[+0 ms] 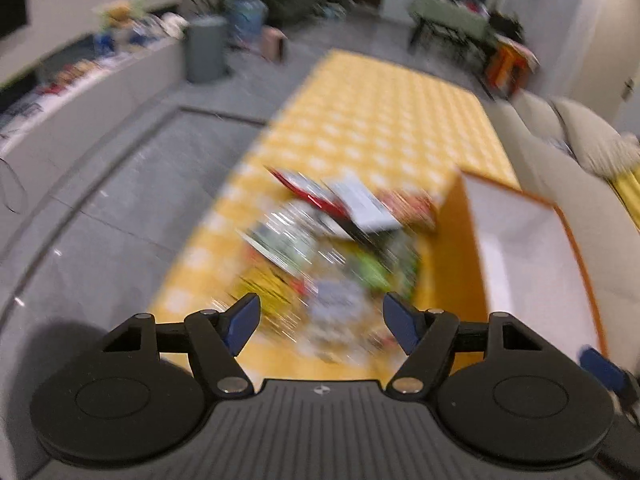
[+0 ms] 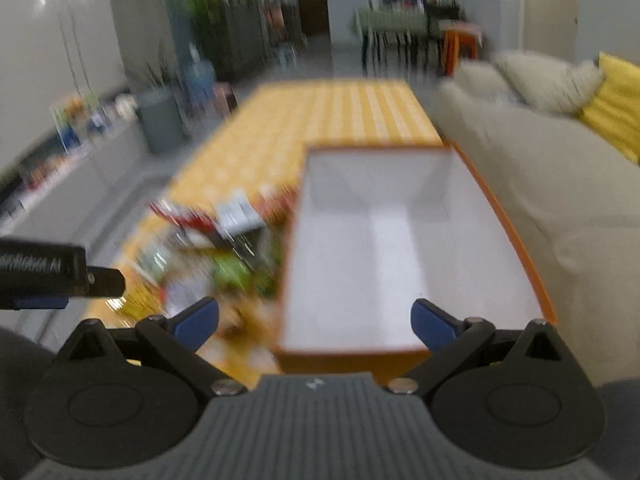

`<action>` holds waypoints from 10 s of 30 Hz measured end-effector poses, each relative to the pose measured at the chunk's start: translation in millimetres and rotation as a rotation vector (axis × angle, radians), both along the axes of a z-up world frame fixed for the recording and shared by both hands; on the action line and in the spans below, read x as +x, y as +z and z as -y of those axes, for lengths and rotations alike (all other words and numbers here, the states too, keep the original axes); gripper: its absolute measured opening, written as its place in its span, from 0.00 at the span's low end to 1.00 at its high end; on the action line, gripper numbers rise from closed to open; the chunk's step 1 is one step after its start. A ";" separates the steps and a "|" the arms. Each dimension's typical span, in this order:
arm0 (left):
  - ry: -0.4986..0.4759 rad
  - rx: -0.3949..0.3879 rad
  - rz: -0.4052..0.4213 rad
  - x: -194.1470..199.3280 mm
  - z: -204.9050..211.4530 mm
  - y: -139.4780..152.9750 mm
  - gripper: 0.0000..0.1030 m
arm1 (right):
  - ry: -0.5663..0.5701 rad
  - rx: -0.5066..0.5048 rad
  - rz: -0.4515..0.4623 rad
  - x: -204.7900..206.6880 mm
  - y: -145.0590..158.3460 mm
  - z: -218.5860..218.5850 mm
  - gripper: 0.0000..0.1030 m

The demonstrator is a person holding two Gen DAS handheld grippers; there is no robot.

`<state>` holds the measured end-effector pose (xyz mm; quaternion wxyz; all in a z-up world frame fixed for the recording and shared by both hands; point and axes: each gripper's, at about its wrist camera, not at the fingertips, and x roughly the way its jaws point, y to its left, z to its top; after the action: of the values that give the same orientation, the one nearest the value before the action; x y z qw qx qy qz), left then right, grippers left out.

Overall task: Organize snacks
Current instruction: 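Grasp the wrapped round cake with the right tool while the left tool approaches the hawthorn bag, then grasp the yogurt-coated hawthorn ball bag with the left tool and lift it, then drop the hawthorn bag into the box with the left tool while the right tool carries the cake, then release the round cake into the box with the right tool, then grasp the green snack pack with the right tool while the left tool reaches the yellow pastry bag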

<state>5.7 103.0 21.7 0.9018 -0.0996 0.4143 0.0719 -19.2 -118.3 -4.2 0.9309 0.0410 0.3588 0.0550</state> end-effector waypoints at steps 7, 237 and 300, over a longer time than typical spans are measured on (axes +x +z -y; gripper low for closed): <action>0.127 0.000 -0.064 15.4 -62.2 -27.1 0.79 | 0.189 0.009 0.132 -7.0 0.8 -59.5 0.96; -0.294 -0.137 -0.214 86.0 71.3 -98.0 0.84 | 0.155 0.480 -0.454 122.3 -89.8 92.8 0.48; 0.239 -0.333 -0.360 108.7 -145.2 -122.0 0.85 | -0.051 -0.008 0.042 116.8 -125.3 -125.9 0.57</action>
<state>114.4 248.2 -100.3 0.7699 -0.2802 0.5595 0.1251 97.6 7.6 -129.5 0.9394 0.0452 0.3384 0.0304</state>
